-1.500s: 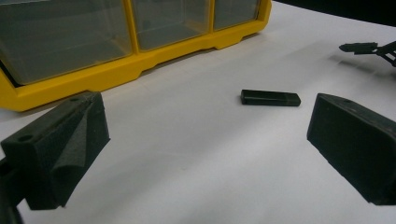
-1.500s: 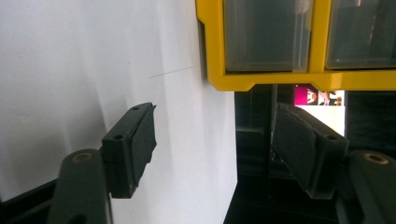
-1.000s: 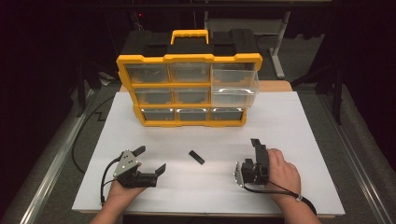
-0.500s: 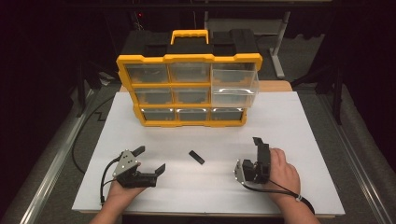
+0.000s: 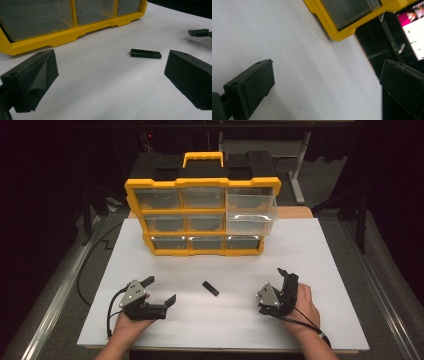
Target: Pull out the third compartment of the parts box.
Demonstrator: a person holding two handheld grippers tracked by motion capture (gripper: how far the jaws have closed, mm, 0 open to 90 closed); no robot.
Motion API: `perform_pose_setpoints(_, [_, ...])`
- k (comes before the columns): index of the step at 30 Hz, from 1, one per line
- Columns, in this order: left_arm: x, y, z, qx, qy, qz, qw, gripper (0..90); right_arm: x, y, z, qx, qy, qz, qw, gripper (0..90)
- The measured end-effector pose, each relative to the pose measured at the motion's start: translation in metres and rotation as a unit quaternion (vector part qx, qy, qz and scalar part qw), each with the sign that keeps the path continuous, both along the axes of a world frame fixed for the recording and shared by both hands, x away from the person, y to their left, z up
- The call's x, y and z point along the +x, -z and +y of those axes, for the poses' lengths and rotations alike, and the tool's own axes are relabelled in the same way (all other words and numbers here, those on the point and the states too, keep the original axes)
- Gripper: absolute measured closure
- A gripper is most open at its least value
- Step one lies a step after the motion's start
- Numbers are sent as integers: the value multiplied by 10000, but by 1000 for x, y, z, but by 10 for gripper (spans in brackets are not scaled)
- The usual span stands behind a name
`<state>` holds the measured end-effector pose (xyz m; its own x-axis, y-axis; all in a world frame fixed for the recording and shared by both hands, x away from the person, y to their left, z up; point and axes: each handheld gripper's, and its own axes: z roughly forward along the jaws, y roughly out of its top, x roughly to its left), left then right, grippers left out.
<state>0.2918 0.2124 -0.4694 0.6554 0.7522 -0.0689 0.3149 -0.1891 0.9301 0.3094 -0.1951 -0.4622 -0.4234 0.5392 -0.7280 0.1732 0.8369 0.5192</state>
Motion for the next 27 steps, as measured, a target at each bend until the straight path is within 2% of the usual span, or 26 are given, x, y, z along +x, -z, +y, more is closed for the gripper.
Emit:
perform_pose_setpoints(1, [0, 0, 0, -6, -8, 0, 10000, 3, 0, 0, 0, 0, 0, 0, 10000, 2])
perform_pose_setpoints(2, [0, 0, 0, -12, -11, -1, 10000, 3, 1, 1, -3, 324, 53, 165, 9993, 2])
perform_pose_setpoints(3, [0, 0, 0, 3, -9, 7, 10000, 3, 1, 2, -5, 438, 61, 263, 9987, 2])
perform_pose_setpoints(5, [0, 0, 1, 3, -4, 27, 10000, 3, 0, 2, -7, 753, 115, 402, 9963, 2])
perform_pose_setpoints(8, [0, -1, 1, -38, -12, 40, 10000, 3, 0, 2, -12, 1262, 154, 613, 9900, 2])
perform_pose_setpoints(9, [0, -1, 1, -39, -7, 42, 10000, 3, 0, 2, -12, 1262, 154, 613, 9900, 2])
perform_pose_setpoints(10, [0, -1, 1, -10, 3, 47, 10000, 3, 0, 3, -15, 1527, 190, 792, 9849, 2])
perform_pose_setpoints(13, [0, -2, 3, -43, -22, 54, 10000, 3, -2, 2, -20, 1962, 229, 923, 9759, 2])
perform_pose_setpoints(14, [0, -2, 3, -43, -22, 54, 10000, 3, -2, 2, -20, 1962, 229, 923, 9759, 2])
perform_pose_setpoints(15, [0, -2, 3, -66, -38, 45, 10000, 3, -4, 2, -24, 2237, 204, 964, 9697, 2])
perform_pose_setpoints(16, [0, -2, 3, -42, -26, 59, 10000, 3, -4, 2, -25, 2338, 207, 992, 9670, 2])
perform_pose_setpoints(17, [0, -2, 3, -42, -26, 59, 10000, 3, -5, 2, -27, 2491, 206, 1026, 9628, 2])
perform_pose_setpoints(18, [0, -2, 3, -19, -20, 66, 10000, 3, -5, 2, -27, 2491, 206, 1026, 9628, 2])
perform_pose_setpoints(19, [0, -2, 4, -19, -14, 72, 10000, 3, -5, 1, -29, 2602, 174, 1020, 9600, 2])
perform_pose_setpoints(20, [0, -3, 4, -29, -19, 56, 10000, 3, -6, 1, -33, 2884, 123, 998, 9522, 2])
perform_pose_setpoints(22, [1, -3, 5, -52, -25, 71, 10000, 3, -6, 0, -36, 3123, 78, 1006, 9446, 2])
perform_pose_setpoints(23, [1, -3, 5, -52, -25, 71, 10000, 3, -6, 0, -36, 3123, 78, 1006, 9446, 2])
perform_pose_setpoints(24, [2, -3, 6, -22, 5, 109, 9999, 3, -6, 0, -41, 3357, 40, 1024, 9364, 2])
perform_pose_setpoints(25, [2, -3, 6, -22, 5, 109, 9999, 3, -6, -1, -43, 3453, 28, 1015, 9330, 2])
perform_pose_setpoints(27, [3, -3, 6, -75, -21, 115, 9999, 3, -5, 0, -47, 3690, -39, 1071, 9232, 2])
